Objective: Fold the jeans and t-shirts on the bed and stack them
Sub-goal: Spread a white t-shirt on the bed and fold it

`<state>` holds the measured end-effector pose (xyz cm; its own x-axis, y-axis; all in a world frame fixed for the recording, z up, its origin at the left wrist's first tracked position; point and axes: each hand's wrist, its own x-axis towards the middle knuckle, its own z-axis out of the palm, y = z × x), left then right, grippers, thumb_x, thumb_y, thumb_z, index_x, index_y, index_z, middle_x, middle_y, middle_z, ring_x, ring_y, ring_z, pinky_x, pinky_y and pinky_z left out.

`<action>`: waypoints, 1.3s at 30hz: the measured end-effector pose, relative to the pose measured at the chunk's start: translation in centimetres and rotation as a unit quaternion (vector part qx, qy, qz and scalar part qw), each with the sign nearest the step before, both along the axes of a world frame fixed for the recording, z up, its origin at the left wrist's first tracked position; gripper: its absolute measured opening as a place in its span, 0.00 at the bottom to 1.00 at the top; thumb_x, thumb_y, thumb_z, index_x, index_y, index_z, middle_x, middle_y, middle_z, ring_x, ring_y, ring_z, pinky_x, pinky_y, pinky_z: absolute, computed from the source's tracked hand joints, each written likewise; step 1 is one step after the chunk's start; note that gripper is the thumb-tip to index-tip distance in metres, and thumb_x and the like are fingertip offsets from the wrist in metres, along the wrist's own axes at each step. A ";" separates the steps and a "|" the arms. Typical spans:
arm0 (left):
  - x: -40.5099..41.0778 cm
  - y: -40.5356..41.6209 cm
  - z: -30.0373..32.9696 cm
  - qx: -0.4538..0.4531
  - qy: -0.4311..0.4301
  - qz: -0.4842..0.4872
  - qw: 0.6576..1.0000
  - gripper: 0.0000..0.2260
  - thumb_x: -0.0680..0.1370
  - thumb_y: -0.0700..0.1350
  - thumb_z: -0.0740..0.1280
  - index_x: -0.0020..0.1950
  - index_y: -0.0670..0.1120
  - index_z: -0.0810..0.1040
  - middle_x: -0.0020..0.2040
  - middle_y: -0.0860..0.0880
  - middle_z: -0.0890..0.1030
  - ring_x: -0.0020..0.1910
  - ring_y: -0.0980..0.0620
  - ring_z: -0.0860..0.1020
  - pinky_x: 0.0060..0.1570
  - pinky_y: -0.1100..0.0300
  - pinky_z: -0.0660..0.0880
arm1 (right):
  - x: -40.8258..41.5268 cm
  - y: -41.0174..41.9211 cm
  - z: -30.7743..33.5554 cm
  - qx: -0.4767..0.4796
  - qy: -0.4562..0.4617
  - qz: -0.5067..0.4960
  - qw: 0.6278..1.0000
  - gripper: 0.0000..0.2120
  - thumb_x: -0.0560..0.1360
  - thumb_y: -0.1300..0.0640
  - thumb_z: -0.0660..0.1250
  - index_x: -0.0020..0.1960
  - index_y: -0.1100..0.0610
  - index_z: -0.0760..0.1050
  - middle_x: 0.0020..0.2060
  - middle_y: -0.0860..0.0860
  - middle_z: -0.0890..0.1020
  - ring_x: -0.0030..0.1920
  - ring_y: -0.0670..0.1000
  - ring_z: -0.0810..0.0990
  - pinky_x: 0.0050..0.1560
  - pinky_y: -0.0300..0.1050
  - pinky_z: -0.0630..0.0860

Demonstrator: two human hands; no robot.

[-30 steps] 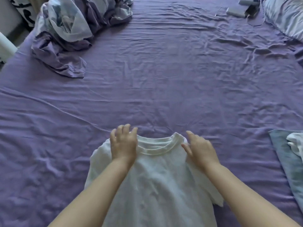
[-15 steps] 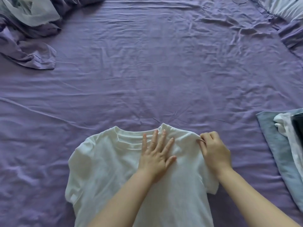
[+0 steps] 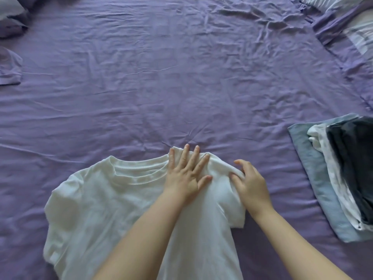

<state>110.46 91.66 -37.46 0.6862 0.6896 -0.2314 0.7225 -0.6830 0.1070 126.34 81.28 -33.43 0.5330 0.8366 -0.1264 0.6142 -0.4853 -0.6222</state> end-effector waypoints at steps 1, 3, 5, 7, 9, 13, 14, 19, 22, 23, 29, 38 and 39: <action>0.2 0.1 0.1 -0.004 0.007 0.001 1.000 0.28 0.73 0.68 0.32 0.70 0.61 0.32 0.77 0.54 0.39 0.71 0.50 0.28 0.65 0.39 0.24 | 0.1 0.0 0.3 0.010 -0.009 -0.001 1.000 0.12 0.73 0.62 0.67 0.56 0.56 0.75 0.47 0.51 0.78 0.47 0.54 0.77 0.43 0.40 0.66; 0.0 -0.1 0.4 -0.005 0.018 -0.004 1.000 0.28 0.72 0.68 0.32 0.70 0.61 0.30 0.77 0.53 0.38 0.70 0.50 0.27 0.65 0.38 0.24 | 0.6 0.0 1.0 -0.006 -0.036 0.000 0.999 0.07 0.74 0.61 0.66 0.52 0.55 0.76 0.45 0.51 0.77 0.46 0.55 0.77 0.44 0.47 0.71; -0.5 -0.3 0.6 -0.003 0.025 -0.006 1.000 0.30 0.72 0.69 0.34 0.70 0.60 0.30 0.77 0.52 0.37 0.70 0.49 0.26 0.64 0.38 0.24 | 1.5 0.0 1.5 -0.046 -0.062 -0.001 0.997 0.07 0.75 0.58 0.65 0.54 0.55 0.75 0.46 0.51 0.77 0.48 0.55 0.77 0.44 0.50 0.72; -1.3 -0.6 1.0 0.001 0.032 -0.013 0.999 0.32 0.72 0.70 0.36 0.72 0.58 0.31 0.76 0.51 0.34 0.69 0.48 0.25 0.64 0.37 0.24 | 2.1 0.0 1.9 -0.061 -0.050 -0.015 0.997 0.11 0.75 0.57 0.66 0.57 0.57 0.73 0.45 0.50 0.75 0.48 0.56 0.76 0.43 0.48 0.70; -1.9 -1.2 1.5 0.002 0.029 -0.025 0.999 0.34 0.71 0.71 0.35 0.72 0.56 0.32 0.74 0.50 0.31 0.69 0.47 0.25 0.65 0.37 0.24 | 1.8 -0.3 2.0 -0.066 -0.014 -0.021 0.998 0.16 0.75 0.54 0.66 0.61 0.57 0.70 0.43 0.49 0.76 0.48 0.56 0.76 0.43 0.46 0.68; -2.3 -4.2 2.1 -0.017 0.016 -0.091 0.996 0.38 0.70 0.72 0.35 0.75 0.54 0.35 0.73 0.50 0.29 0.70 0.45 0.25 0.65 0.37 0.25 | 0.3 -1.7 1.3 -0.108 0.008 -0.005 0.994 0.25 0.74 0.55 0.67 0.68 0.57 0.62 0.55 0.53 0.75 0.54 0.57 0.75 0.48 0.47 0.68; -2.2 -5.1 2.2 -0.029 0.015 -0.104 0.994 0.37 0.71 0.72 0.35 0.75 0.55 0.35 0.74 0.50 0.30 0.70 0.45 0.25 0.65 0.37 0.24 | 0.2 -2.0 1.2 -0.101 -0.002 -0.011 0.995 0.24 0.75 0.57 0.66 0.68 0.58 0.63 0.58 0.54 0.74 0.56 0.58 0.75 0.49 0.48 0.69; -1.8 -8.3 2.1 -0.061 0.004 -0.096 0.993 0.35 0.72 0.70 0.35 0.76 0.55 0.35 0.72 0.49 0.28 0.68 0.45 0.25 0.64 0.40 0.23 | -0.4 -3.7 2.2 -0.044 -0.086 -0.054 0.994 0.10 0.73 0.58 0.69 0.48 0.61 0.70 0.50 0.55 0.73 0.46 0.60 0.75 0.41 0.47 0.66; -1.5 -9.7 2.1 -0.063 0.005 -0.065 0.996 0.33 0.72 0.69 0.34 0.73 0.56 0.31 0.73 0.48 0.30 0.71 0.45 0.28 0.66 0.39 0.25 | -0.6 -5.1 1.7 -0.097 -0.163 -0.066 0.980 0.14 0.74 0.50 0.68 0.43 0.61 0.76 0.52 0.56 0.76 0.52 0.59 0.75 0.49 0.51 0.68; -1.4 -10.1 2.2 -0.058 0.002 -0.053 0.997 0.33 0.73 0.69 0.35 0.74 0.56 0.33 0.75 0.47 0.34 0.74 0.44 0.33 0.67 0.37 0.27 | -0.6 -5.4 1.5 -0.119 -0.168 -0.077 0.975 0.16 0.74 0.47 0.67 0.45 0.61 0.78 0.56 0.56 0.76 0.57 0.58 0.73 0.54 0.51 0.68; -0.5 -11.5 3.5 -0.051 -0.014 -0.060 0.997 0.32 0.75 0.66 0.49 0.71 0.49 0.69 0.71 0.44 0.69 0.70 0.41 0.67 0.64 0.39 0.55 | 0.4 -4.1 1.5 -0.018 -0.125 -0.148 0.981 0.09 0.73 0.55 0.69 0.45 0.62 0.81 0.59 0.55 0.77 0.60 0.58 0.71 0.55 0.52 0.67; 1.1 -12.4 1.8 -0.043 -0.021 -0.100 0.994 0.35 0.75 0.68 0.42 0.77 0.52 0.44 0.78 0.47 0.44 0.75 0.41 0.38 0.69 0.36 0.38 | 0.3 -4.3 1.7 -0.003 -0.175 -0.057 0.983 0.11 0.71 0.57 0.70 0.51 0.60 0.76 0.58 0.57 0.77 0.59 0.59 0.74 0.55 0.54 0.68; 1.0 -12.4 1.7 -0.041 -0.024 -0.089 0.995 0.36 0.74 0.69 0.41 0.76 0.51 0.41 0.77 0.47 0.41 0.74 0.42 0.35 0.69 0.37 0.36 | -1.0 -4.6 1.6 0.007 -0.178 0.007 0.984 0.13 0.70 0.57 0.71 0.53 0.60 0.76 0.58 0.57 0.77 0.59 0.58 0.75 0.56 0.54 0.70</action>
<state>111.41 79.22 -35.78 0.8077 0.5365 -0.2447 0.5834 -0.7874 0.1990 125.35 76.73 -31.85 0.5297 0.8447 0.0772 0.8009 -0.4682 -0.3732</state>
